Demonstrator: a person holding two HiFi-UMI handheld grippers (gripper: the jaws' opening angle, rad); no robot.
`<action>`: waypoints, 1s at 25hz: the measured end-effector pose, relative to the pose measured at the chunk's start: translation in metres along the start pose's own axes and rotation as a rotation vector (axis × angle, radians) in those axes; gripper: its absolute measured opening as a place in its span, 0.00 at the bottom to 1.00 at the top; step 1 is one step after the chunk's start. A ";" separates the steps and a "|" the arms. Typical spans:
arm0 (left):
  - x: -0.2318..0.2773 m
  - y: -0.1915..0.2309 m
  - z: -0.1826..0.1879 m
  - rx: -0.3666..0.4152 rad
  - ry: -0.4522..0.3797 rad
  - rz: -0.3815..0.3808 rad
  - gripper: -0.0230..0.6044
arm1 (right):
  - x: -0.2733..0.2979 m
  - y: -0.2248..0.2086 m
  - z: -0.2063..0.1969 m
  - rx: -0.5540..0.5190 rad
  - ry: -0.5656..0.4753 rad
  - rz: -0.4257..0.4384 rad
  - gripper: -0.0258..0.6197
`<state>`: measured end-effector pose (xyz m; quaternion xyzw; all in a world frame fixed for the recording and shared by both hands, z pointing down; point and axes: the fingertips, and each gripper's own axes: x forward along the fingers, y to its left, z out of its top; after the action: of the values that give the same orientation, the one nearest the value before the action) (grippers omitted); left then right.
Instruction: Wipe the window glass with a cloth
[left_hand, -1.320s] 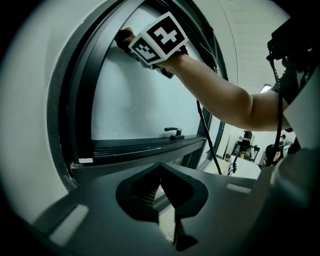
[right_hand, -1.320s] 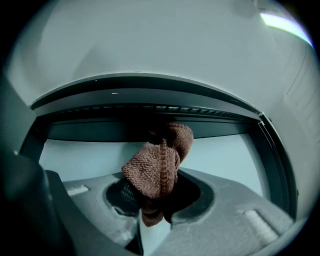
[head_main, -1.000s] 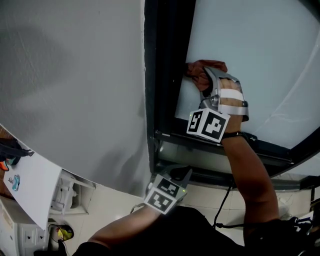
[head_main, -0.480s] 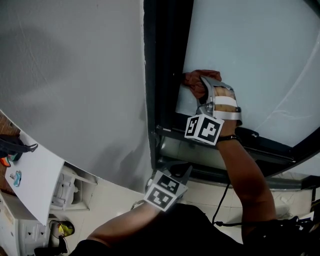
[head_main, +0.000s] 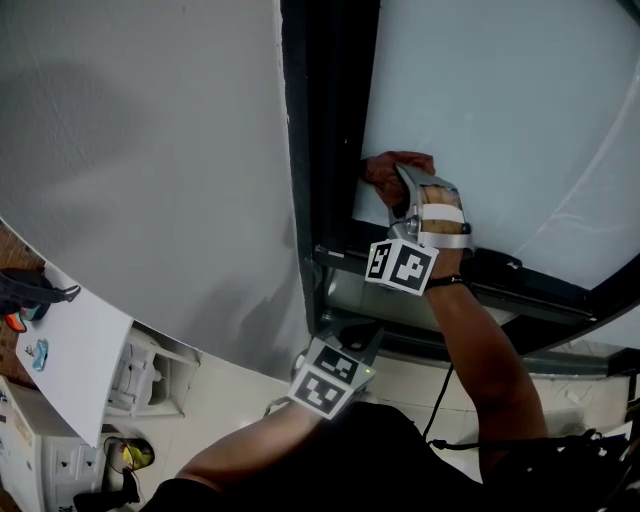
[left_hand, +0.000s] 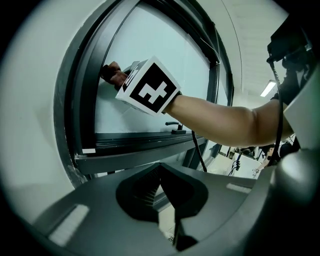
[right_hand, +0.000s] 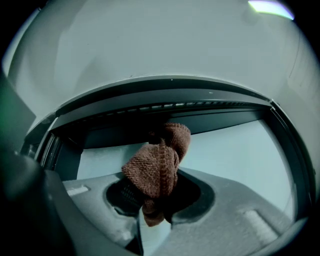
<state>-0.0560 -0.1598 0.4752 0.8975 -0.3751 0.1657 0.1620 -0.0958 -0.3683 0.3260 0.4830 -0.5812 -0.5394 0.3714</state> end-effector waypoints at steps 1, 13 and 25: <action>0.000 0.001 0.000 -0.001 0.000 0.002 0.07 | 0.000 0.004 0.000 0.003 -0.001 0.004 0.18; 0.001 0.002 -0.001 -0.011 0.002 0.008 0.06 | -0.003 0.043 -0.006 0.027 -0.004 0.053 0.18; 0.000 0.002 -0.003 -0.016 0.004 0.003 0.06 | -0.006 0.083 -0.012 0.010 0.009 0.116 0.18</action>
<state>-0.0581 -0.1593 0.4781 0.8953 -0.3774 0.1649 0.1697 -0.0963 -0.3697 0.4096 0.4526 -0.6093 -0.5119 0.4023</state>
